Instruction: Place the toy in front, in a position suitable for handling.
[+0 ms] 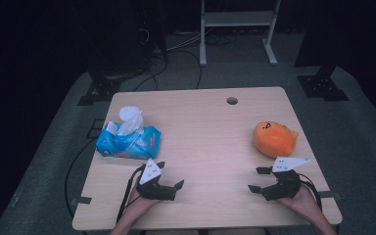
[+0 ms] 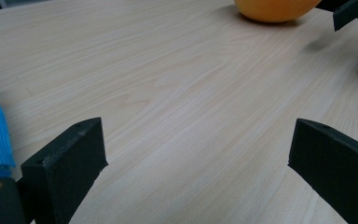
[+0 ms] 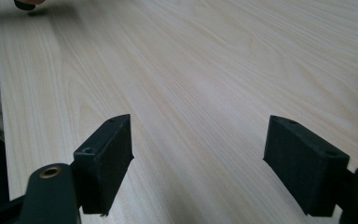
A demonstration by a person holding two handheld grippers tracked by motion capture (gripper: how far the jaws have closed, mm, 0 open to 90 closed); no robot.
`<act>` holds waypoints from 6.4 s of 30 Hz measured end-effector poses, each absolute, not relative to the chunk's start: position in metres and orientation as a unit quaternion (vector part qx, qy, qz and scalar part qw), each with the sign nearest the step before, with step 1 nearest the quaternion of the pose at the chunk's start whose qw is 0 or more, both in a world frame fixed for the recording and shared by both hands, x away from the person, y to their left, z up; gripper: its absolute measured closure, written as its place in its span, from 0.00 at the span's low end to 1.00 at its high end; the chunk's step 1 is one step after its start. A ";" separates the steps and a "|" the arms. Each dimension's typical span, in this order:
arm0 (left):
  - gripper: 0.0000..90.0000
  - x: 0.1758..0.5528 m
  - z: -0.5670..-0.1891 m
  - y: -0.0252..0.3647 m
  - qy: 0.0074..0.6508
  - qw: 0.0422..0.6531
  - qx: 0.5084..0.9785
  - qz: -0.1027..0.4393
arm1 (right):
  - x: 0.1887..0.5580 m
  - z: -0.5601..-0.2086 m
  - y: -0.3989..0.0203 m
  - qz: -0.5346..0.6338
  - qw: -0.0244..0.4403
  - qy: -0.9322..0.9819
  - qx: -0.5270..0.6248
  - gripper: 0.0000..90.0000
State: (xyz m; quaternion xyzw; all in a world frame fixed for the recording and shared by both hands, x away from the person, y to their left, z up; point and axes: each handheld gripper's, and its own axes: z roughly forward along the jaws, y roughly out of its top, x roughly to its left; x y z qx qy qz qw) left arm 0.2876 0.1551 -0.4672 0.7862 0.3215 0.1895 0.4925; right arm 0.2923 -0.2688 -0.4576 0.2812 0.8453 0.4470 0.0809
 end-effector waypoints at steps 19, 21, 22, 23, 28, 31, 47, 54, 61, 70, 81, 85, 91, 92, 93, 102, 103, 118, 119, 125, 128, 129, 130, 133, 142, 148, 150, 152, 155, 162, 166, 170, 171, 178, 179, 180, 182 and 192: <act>0.03 0.287 -0.468 0.156 0.323 0.494 0.786 0.184 | 0.299 -0.452 -0.256 0.467 0.077 0.837 0.276 0.25; 0.03 0.286 -0.469 0.156 0.322 0.493 0.787 0.185 | 0.300 -0.450 -0.253 0.470 0.078 0.836 0.273 0.25; 0.03 0.285 -0.468 0.155 0.322 0.492 0.786 0.188 | 0.301 -0.446 -0.251 0.469 0.085 0.836 0.271 0.24; 0.03 0.285 -0.468 0.155 0.322 0.492 0.786 0.188 | 0.301 -0.446 -0.251 0.469 0.085 0.836 0.271 0.24; 0.03 0.286 -0.468 0.155 0.325 0.493 0.785 0.188 | 0.313 -0.437 -0.254 0.474 0.096 0.831 0.274 0.24; 0.03 0.287 -0.469 0.156 0.327 0.493 0.785 0.186 | 0.318 -0.434 -0.257 0.475 0.099 0.829 0.279 0.24; 0.03 0.287 -0.469 0.155 0.327 0.489 0.787 0.188 | 0.347 -0.396 -0.278 0.484 0.141 0.814 0.289 0.24; 0.03 0.287 -0.468 0.155 0.327 0.488 0.787 0.188 | 0.359 -0.380 -0.294 0.479 0.163 0.807 0.304 0.24; 0.03 0.286 -0.468 0.155 0.324 0.490 0.786 0.192 | 0.367 -0.377 -0.305 0.469 0.182 0.804 0.317 0.25; 0.03 0.288 -0.467 0.160 0.330 0.492 0.782 0.194 | 0.383 -0.381 -0.324 0.454 0.188 0.796 0.354 0.25; 0.03 0.288 -0.467 0.160 0.332 0.492 0.781 0.193 | 0.397 -0.392 -0.340 0.452 0.191 0.779 0.390 0.26; 0.03 0.288 -0.468 0.159 0.335 0.493 0.781 0.187 | 0.401 -0.399 -0.343 0.442 0.189 0.780 0.401 0.27; 0.03 0.287 -0.469 0.157 0.330 0.491 0.784 0.187 | 0.403 -0.409 -0.341 0.427 0.185 0.788 0.404 0.30; 0.03 0.287 -0.469 0.157 0.330 0.491 0.784 0.187 | 0.403 -0.411 -0.340 0.426 0.184 0.788 0.404 0.34; 0.03 0.287 -0.469 0.157 0.330 0.491 0.784 0.187 | 0.402 -0.414 -0.340 0.426 0.182 0.789 0.404 0.35; 0.03 0.287 -0.469 0.157 0.333 0.493 0.782 0.184 | 0.396 -0.429 -0.329 0.401 0.190 0.801 0.401 0.48; 0.03 0.287 -0.469 0.157 0.332 0.493 0.783 0.184 | 0.395 -0.430 -0.328 0.398 0.192 0.803 0.400 0.50; 0.03 0.287 -0.470 0.156 0.334 0.492 0.782 0.183 | 0.397 -0.422 -0.327 0.393 0.193 0.793 0.424 0.78; 0.03 0.287 -0.470 0.156 0.335 0.493 0.782 0.183 | 0.397 -0.422 -0.327 0.393 0.193 0.793 0.424 0.78; 0.03 0.288 -0.468 0.161 0.339 0.496 0.778 0.185 | 0.399 -0.415 -0.329 0.394 0.196 0.785 0.436 0.80; 0.03 0.288 -0.468 0.161 0.342 0.497 0.776 0.184 | 0.401 -0.411 -0.331 0.398 0.196 0.780 0.442 0.82; 0.03 0.288 -0.468 0.161 0.342 0.497 0.776 0.184 | 0.401 -0.411 -0.331 0.398 0.196 0.780 0.442 0.82; 0.03 0.288 -0.468 0.162 0.341 0.498 0.776 0.184 | 0.401 -0.409 -0.334 0.402 0.196 0.776 0.445 0.82; 0.03 0.289 -0.468 0.162 0.342 0.497 0.776 0.184 | 0.401 -0.405 -0.336 0.407 0.197 0.772 0.447 0.83; 0.03 0.290 -0.469 0.162 0.345 0.499 0.774 0.181 | 0.384 -0.368 -0.322 0.444 0.195 0.774 0.406 0.82; 0.03 0.290 -0.468 0.164 0.347 0.499 0.772 0.183 | 0.372 -0.351 -0.303 0.457 0.189 0.786 0.371 0.82; 0.03 0.291 -0.468 0.165 0.350 0.499 0.771 0.184 | 0.369 -0.347 -0.296 0.464 0.184 0.788 0.360 0.82; 0.03 0.291 -0.468 0.166 0.350 0.500 0.771 0.185 | 0.366 -0.345 -0.290 0.471 0.181 0.791 0.347 0.82; 0.03 0.291 -0.467 0.166 0.349 0.500 0.771 0.185 | 0.361 -0.343 -0.282 0.477 0.175 0.794 0.335 0.82; 0.03 0.290 -0.466 0.167 0.350 0.501 0.769 0.188 | 0.344 -0.339 -0.252 0.488 0.158 0.808 0.289 0.82; 0.03 0.290 -0.465 0.169 0.352 0.501 0.767 0.188 | 0.337 -0.339 -0.239 0.493 0.150 0.814 0.269 0.82; 0.03 0.290 -0.465 0.169 0.351 0.501 0.768 0.190 | 0.331 -0.342 -0.228 0.495 0.140 0.818 0.256 0.82; 0.03 0.290 -0.465 0.170 0.350 0.501 0.769 0.190 | 0.331 -0.342 -0.228 0.495 0.140 0.818 0.256 0.82; 0.03 0.290 -0.464 0.171 0.351 0.502 0.766 0.192 | 0.322 -0.356 -0.210 0.497 0.114 0.827 0.236 0.82; 0.03 0.290 -0.464 0.171 0.351 0.502 0.766 0.192 | 0.322 -0.356 -0.210 0.497 0.114 0.827 0.236 0.82; 0.03 0.290 -0.464 0.171 0.352 0.502 0.766 0.192 | 0.321 -0.361 -0.206 0.498 0.109 0.829 0.231 0.82; 0.03 0.290 -0.464 0.171 0.353 0.503 0.765 0.192 | 0.319 -0.365 -0.202 0.498 0.102 0.830 0.229 0.82; 0.03 0.291 -0.464 0.173 0.354 0.503 0.764 0.193 | 0.313 -0.383 -0.185 0.492 0.088 0.840 0.210 0.81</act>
